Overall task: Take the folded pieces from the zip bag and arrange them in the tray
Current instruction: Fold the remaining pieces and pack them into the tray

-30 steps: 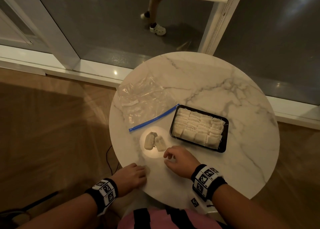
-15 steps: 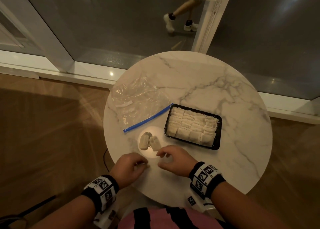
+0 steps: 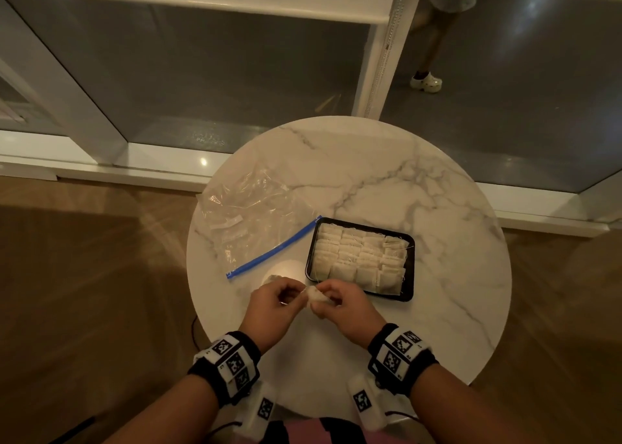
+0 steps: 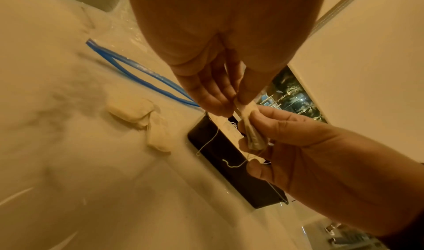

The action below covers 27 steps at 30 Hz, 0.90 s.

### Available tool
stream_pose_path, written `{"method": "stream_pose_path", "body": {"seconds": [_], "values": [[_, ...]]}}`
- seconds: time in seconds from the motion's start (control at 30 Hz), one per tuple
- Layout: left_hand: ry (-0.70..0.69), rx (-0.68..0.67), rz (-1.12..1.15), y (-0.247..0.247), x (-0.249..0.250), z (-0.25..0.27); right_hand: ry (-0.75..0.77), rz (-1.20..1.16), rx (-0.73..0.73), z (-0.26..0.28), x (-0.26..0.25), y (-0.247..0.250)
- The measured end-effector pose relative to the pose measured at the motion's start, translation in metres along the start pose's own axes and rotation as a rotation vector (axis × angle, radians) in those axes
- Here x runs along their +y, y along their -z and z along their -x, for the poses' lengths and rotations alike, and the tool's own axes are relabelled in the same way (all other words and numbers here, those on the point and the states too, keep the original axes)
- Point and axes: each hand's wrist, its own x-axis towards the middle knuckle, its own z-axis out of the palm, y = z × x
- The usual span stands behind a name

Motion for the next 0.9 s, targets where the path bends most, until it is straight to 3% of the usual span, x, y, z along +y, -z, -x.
{"method": "stream_pose_path", "body": {"seconds": [0.2,0.33,0.5,0.63,0.77,0.9], "values": [[-0.103,-0.060,-0.106,-0.011,0.016,-0.009,0.032,0.006,0.046,0.003,0.002,0.005],[-0.091,-0.045,-0.217,-0.015,0.016,-0.024,0.007,0.077,0.112,0.001,-0.001,0.014],[-0.273,-0.138,-0.779,-0.023,0.011,-0.038,0.011,0.103,0.305,-0.016,0.007,0.035],[-0.384,-0.246,-1.042,-0.038,0.009,-0.046,-0.033,0.127,0.404,-0.039,0.016,0.049],[-0.388,-0.310,-1.217,-0.048,0.006,-0.055,-0.109,0.165,0.393,-0.056,0.022,0.055],[-0.363,-0.349,-1.251,-0.052,0.003,-0.059,-0.151,0.223,0.327,-0.062,0.022,0.054]]}}
